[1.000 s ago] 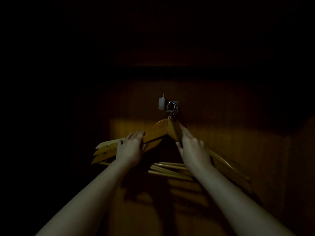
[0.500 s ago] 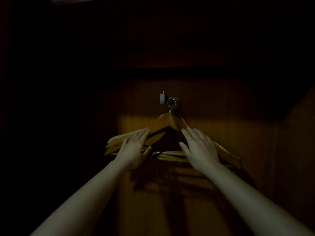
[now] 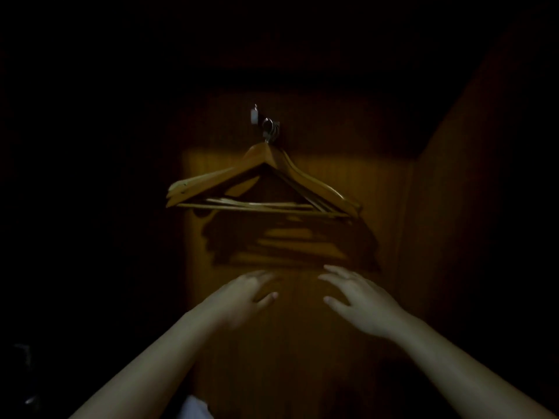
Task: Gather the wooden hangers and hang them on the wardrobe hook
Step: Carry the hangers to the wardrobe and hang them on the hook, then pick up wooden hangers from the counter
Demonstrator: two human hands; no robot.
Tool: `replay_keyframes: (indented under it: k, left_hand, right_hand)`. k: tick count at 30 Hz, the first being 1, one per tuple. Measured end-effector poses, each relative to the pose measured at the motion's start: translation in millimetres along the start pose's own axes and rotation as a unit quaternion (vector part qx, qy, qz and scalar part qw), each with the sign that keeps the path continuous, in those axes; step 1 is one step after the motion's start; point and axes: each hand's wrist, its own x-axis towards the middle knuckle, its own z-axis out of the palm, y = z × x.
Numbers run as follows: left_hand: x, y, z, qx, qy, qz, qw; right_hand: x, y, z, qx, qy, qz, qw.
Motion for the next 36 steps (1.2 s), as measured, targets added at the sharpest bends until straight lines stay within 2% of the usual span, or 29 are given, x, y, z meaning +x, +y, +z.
replay_keyframes:
  k: [6,11,20,26,30,36]
  left_hand:
    - [-23,14,56,0.006,-0.091,0.047,0.995]
    - [-45,12,105,-0.058,-0.173,0.106,0.977]
    - [-101,-18,233,-0.112,-0.361,0.156,0.913]
    - [-155,-8,302,-0.091,-0.476,0.190,0.854]
    - [-199,8,337,-0.090,-0.542,0.193,0.813]
    - [-266,43,387,-0.091,-0.596,0.154,0.783]
  right_hand:
    - [-66,9,48,0.023,-0.056,0.083,0.995]
    - [-124,8,100,0.077,-0.069,0.175,0.979]
    - [-254,-37,213,0.142,-0.112,0.377,0.908]
    - [-350,-94,271,0.171,-0.144,0.506,0.833]
    - [-422,-126,299,0.213,-0.160,0.601,0.753]
    - [-533,-170,327,0.280,-0.165,0.710,0.625]
